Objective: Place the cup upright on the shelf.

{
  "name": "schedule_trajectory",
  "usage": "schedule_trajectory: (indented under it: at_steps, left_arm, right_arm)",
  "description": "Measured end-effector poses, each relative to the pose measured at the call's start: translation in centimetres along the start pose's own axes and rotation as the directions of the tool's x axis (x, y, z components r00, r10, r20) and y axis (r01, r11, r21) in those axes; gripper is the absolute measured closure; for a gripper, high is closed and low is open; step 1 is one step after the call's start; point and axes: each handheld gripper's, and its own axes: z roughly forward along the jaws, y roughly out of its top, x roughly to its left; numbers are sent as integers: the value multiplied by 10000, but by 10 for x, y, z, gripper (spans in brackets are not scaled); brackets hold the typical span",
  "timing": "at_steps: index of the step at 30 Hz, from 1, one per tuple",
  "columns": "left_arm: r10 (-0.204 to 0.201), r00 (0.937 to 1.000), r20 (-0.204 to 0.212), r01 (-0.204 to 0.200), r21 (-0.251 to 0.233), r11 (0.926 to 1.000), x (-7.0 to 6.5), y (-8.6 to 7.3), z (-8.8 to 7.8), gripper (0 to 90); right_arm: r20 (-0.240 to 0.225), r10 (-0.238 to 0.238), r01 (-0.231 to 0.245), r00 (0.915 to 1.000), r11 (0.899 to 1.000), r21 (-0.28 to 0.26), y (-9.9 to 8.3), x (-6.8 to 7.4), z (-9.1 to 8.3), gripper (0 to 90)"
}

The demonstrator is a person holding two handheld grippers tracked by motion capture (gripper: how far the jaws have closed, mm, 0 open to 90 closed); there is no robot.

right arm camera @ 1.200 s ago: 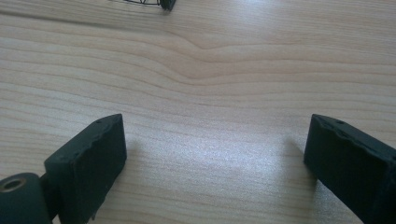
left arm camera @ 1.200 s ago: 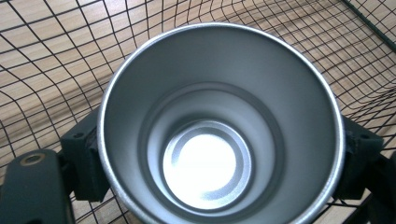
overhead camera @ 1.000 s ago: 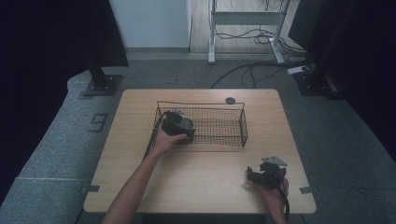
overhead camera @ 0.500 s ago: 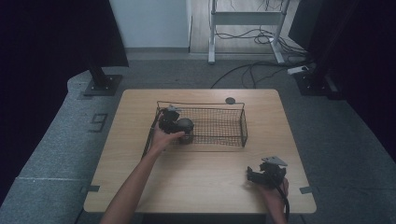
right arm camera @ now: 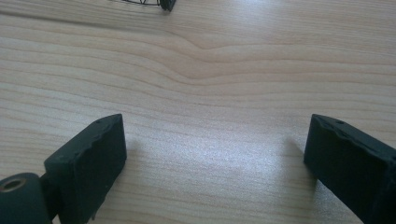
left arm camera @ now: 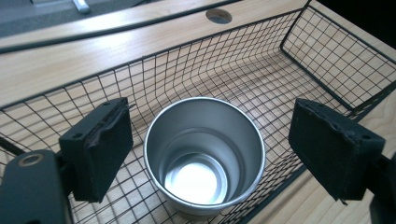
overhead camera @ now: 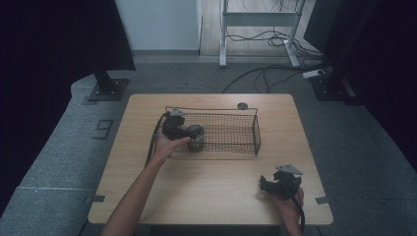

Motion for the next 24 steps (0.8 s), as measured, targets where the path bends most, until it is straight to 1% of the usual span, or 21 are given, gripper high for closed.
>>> schedule_trajectory:
  at_steps: [5,9,12,15,18,22,24]
  left_arm:
    - [69,9998,171,-65,-247,9997,-1,-3,-16,141]
    - [216,9994,266,-211,-198,9996,-2,-10,-25,141]
    - [248,9990,377,-236,-318,9992,-4,-17,-33,142]
    - [238,9988,430,-219,-434,9988,-6,-25,-39,142]
    - [363,9986,372,-342,-537,9980,-9,-35,-45,143]
    - [425,9978,509,-395,-585,9975,-14,-48,-51,143]
    - [368,9979,537,-335,-610,9976,-15,-56,-54,144]
  right_arm:
    - [2,0,0,10000,10000,1,0,0,0,56]
    - [3,-4,4,10000,10000,15,0,0,0,56]
    - [1,-2,2,10000,10000,15,0,0,0,56]
    - [1,24,-24,10000,10000,13,0,0,0,56]
    - [5,34,-34,10000,10000,7,0,0,0,56]
    - [0,24,-24,10000,10000,14,0,0,0,56]
    - [1,26,-26,10000,10000,14,0,0,0,56]
